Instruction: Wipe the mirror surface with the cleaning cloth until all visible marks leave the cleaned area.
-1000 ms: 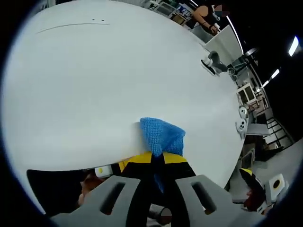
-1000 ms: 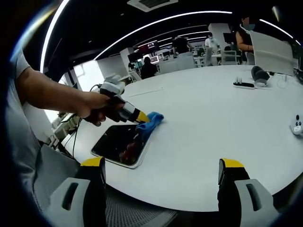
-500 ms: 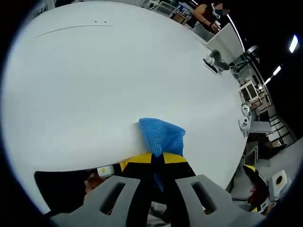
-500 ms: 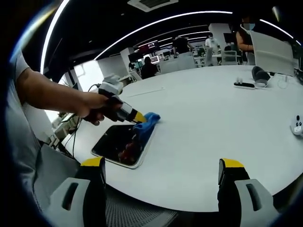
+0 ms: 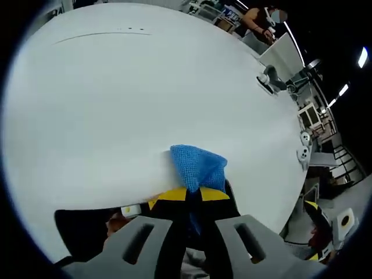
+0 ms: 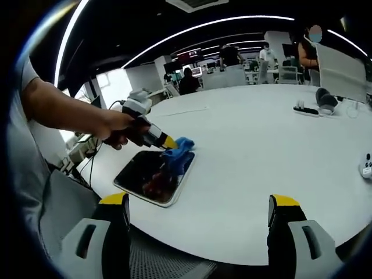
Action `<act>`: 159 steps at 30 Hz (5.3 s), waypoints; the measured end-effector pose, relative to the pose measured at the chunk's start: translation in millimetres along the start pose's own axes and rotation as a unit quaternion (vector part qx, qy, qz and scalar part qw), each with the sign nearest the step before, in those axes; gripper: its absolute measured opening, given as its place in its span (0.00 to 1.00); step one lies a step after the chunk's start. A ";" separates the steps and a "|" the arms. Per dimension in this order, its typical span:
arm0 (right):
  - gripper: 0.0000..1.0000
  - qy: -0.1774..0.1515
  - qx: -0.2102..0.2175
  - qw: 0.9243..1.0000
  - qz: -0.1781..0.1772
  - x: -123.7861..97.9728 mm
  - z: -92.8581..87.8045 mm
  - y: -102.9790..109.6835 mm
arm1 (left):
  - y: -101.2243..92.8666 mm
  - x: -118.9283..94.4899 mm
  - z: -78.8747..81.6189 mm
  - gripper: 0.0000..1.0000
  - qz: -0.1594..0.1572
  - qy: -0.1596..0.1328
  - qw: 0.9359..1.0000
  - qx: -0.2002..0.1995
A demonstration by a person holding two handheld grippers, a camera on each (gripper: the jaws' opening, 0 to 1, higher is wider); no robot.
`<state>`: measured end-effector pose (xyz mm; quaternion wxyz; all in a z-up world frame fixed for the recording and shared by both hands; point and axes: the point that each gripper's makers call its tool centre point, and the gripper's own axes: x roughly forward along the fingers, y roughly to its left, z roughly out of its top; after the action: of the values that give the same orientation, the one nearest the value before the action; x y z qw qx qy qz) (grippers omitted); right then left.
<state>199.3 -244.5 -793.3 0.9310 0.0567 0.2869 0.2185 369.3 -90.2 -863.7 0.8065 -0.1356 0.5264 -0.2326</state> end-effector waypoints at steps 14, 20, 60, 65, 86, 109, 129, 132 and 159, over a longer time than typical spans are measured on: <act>0.99 0.017 -0.042 0.999 0.014 7.3 5.9 9.1 | 6.2 -3.4 0.1 0.03 0.008 -0.004 1.000 -0.005; 0.99 0.019 -0.039 0.999 0.016 7.0 3.3 9.1 | 13.3 -7.8 2.2 0.03 0.038 -0.013 0.998 0.043; 0.99 0.008 -0.034 0.999 0.020 6.8 7.6 19.4 | -1.0 -26.5 -43.5 0.03 0.033 -0.011 0.998 0.061; 0.99 0.006 -0.036 0.999 0.021 6.1 9.1 23.0 | -4.7 -30.3 -56.8 0.03 0.025 -0.010 0.998 0.054; 0.99 -0.001 -0.045 0.999 0.016 2.2 16.1 30.7 | -11.7 -45.6 -95.2 0.03 0.011 0.004 0.999 0.053; 0.99 -0.001 -0.055 0.998 0.021 9.7 20.4 37.4 | -11.0 -59.8 -124.9 0.03 -0.002 0.027 0.998 0.049; 0.99 0.002 -0.054 0.998 0.021 8.6 15.5 40.3 | -11.1 -62.7 -135.3 0.03 -0.005 0.028 0.999 0.040; 0.99 0.000 -0.053 0.998 0.019 7.6 15.4 39.5 | -10.7 -62.9 -135.6 0.03 -0.005 0.027 0.999 0.040; 0.99 0.007 -0.056 0.998 0.033 14.7 17.2 38.4 | 15.6 -79.0 -137.8 0.03 -0.002 0.026 1.000 0.014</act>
<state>205.4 -203.2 -777.7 0.9228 0.0127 0.2790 0.2655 220.6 -32.4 -865.2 0.7937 -0.1198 0.5436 -0.2451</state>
